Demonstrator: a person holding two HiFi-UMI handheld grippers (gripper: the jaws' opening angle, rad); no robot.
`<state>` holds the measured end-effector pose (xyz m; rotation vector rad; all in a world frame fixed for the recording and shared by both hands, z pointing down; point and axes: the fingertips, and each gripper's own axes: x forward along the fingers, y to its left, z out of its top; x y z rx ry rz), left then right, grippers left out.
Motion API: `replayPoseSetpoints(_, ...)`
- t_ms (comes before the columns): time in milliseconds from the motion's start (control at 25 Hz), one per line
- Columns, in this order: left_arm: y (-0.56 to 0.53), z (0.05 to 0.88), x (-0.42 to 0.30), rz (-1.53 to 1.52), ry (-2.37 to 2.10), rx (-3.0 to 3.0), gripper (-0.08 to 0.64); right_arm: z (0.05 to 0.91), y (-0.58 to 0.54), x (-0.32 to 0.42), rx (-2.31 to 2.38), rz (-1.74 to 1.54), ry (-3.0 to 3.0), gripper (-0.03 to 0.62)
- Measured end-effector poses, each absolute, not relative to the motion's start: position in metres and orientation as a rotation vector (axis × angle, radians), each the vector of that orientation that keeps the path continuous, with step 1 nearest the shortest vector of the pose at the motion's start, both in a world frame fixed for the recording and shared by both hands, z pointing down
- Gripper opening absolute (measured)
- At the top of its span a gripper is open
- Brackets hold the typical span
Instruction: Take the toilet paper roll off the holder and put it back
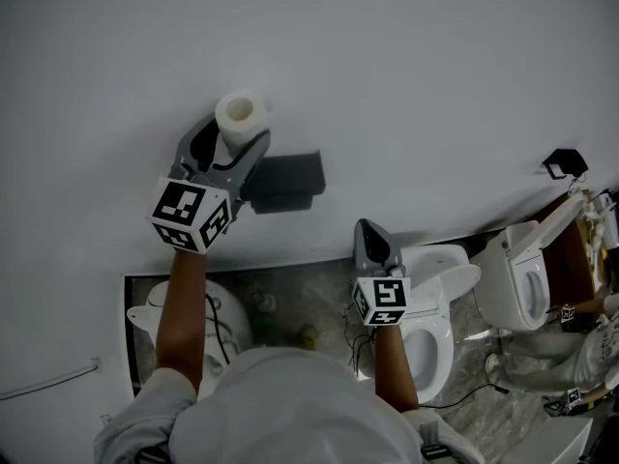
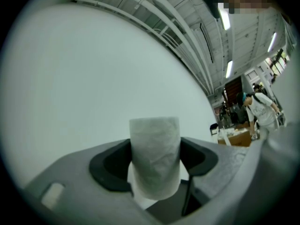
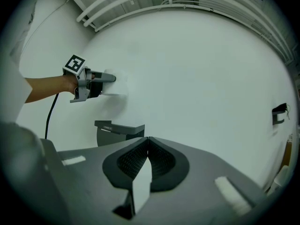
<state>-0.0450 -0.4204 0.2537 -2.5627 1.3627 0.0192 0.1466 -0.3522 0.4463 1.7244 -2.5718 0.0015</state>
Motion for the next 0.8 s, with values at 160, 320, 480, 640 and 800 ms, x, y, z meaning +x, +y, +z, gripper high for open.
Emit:
replayPoseSetpoints(160,-0.423,0.264,-0.043,0.012,1.365,-2.583,0.310,0.448,-0.353,0.147,1.723,0.000,-2.567,0.002)
replayPoseSetpoints(320,-0.426,0.273,-0.043,0.001,1.374,-2.596,0.310,0.449,-0.353,0.146,1.716,0.000,-2.565,0.002)
replayPoseSetpoints(480,-0.432,0.289,-0.044,-0.010,1.391,-2.622,0.308,0.450,-0.355,0.147,1.715,0.004,-2.559,0.002)
replayPoseSetpoints(640,-0.436,0.306,-0.046,-0.026,1.407,-2.641,0.308,0.452,-0.356,0.147,1.710,0.009,-2.558,0.002)
replayPoseSetpoints(800,-0.438,0.317,-0.046,-0.033,1.411,-2.657,0.308,0.454,-0.359,0.145,1.706,0.012,-2.558,0.002)
